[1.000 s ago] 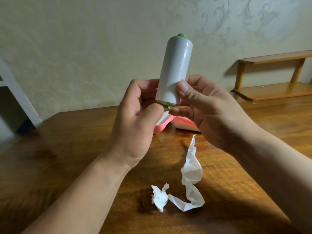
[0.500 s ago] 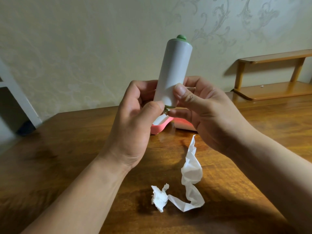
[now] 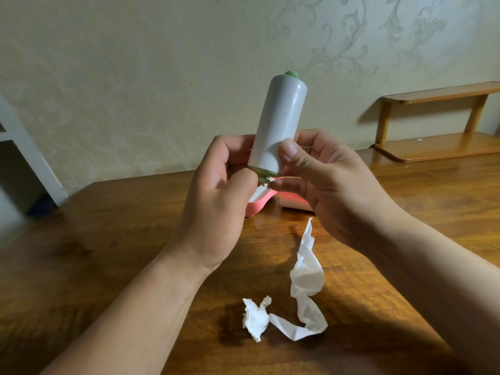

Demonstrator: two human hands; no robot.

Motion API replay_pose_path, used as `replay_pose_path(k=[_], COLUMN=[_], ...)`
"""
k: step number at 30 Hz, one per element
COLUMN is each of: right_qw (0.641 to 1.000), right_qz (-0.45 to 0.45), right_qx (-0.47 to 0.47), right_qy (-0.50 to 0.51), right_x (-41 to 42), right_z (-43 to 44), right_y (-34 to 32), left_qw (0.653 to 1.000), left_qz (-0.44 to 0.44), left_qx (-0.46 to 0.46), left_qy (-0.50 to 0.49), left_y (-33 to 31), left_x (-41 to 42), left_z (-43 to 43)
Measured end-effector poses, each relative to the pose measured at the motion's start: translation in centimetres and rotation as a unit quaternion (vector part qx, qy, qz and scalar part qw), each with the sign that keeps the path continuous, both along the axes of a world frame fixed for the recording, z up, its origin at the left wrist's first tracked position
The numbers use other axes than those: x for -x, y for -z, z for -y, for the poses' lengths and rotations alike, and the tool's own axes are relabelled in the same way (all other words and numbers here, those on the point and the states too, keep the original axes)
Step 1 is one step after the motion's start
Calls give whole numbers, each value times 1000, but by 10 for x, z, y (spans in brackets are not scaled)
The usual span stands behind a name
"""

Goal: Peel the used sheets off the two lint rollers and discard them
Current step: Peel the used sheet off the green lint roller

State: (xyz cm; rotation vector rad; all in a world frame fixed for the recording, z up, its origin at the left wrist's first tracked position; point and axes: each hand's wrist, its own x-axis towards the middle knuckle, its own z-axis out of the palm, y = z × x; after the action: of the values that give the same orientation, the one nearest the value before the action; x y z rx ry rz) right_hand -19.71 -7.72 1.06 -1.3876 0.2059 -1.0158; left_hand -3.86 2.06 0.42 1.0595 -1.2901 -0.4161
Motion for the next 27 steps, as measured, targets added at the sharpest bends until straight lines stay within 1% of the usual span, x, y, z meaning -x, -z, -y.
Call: replay_pose_path(k=[5, 10, 16, 23, 27], right_qw=[1000, 999, 999, 999, 999], right_qz=[-14, -30, -35, -28, -16], right_qx=[4, 15, 26, 18, 11], right_qy=[-5, -4, -9, -16, -43], right_x=[1, 1, 5, 5, 7], right_z=[1, 3, 3, 2, 4], right_y=[0, 1, -2, -4, -6], left_qw=[999, 996, 996, 993, 993], left_qz=[46, 90, 88, 112, 115], left_qx=[19, 11, 10, 18, 32], left_qy=[1, -21, -3, -23, -15], left_y=[-4, -9, -11, -12, -15], left_x=[2, -4, -6, -4, -1], left_z=[-5, -6, -7, -9, -12])
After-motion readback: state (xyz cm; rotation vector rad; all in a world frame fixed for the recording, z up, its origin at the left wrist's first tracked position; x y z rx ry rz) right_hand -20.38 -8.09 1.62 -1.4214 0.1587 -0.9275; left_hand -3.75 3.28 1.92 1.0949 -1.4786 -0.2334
